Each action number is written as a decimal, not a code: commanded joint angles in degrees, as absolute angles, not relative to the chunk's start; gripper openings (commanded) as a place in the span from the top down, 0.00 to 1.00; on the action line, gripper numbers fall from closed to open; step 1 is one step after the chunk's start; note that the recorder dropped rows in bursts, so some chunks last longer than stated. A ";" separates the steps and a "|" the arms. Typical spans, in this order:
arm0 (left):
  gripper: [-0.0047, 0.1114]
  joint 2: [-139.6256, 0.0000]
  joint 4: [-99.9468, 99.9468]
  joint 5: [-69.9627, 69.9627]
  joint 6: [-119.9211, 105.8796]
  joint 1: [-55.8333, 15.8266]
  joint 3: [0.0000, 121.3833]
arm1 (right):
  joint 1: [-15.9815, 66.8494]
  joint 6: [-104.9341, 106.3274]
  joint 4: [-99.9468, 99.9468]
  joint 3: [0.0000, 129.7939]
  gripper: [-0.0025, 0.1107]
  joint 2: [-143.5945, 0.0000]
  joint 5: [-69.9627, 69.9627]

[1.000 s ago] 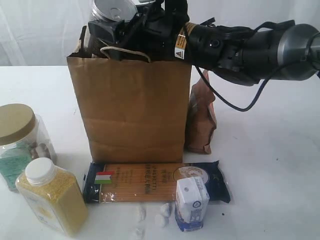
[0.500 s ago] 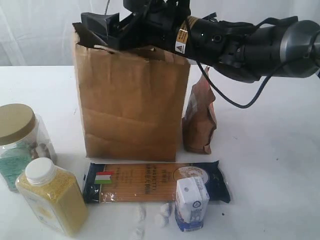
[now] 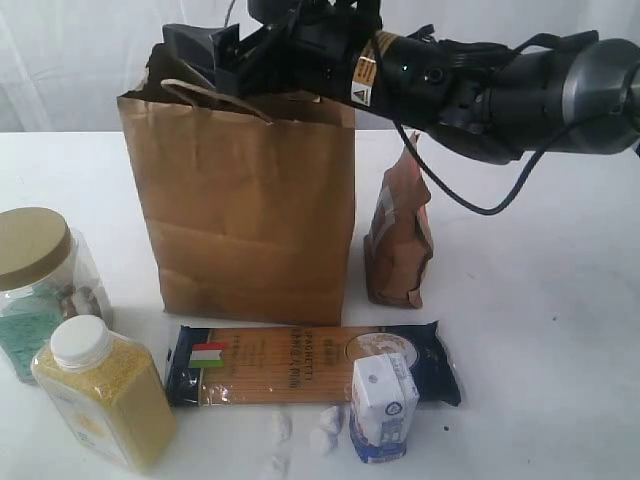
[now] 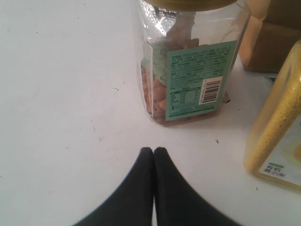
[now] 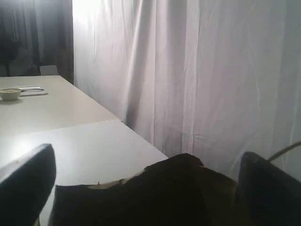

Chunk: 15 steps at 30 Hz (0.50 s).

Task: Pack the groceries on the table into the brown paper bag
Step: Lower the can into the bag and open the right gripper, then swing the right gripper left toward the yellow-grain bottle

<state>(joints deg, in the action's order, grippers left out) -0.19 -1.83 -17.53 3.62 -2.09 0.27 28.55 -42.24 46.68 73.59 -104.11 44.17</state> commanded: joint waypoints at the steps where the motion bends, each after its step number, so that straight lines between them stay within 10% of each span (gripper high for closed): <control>1: 0.96 0.00 -2.15 -17.55 3.56 -2.60 0.00 | 28.57 -42.69 46.49 73.84 0.11 -100.38 39.24; 15: 0.96 0.00 -2.15 -17.55 3.56 -2.60 0.00 | 28.57 -45.41 46.33 73.10 0.41 -84.99 -4.14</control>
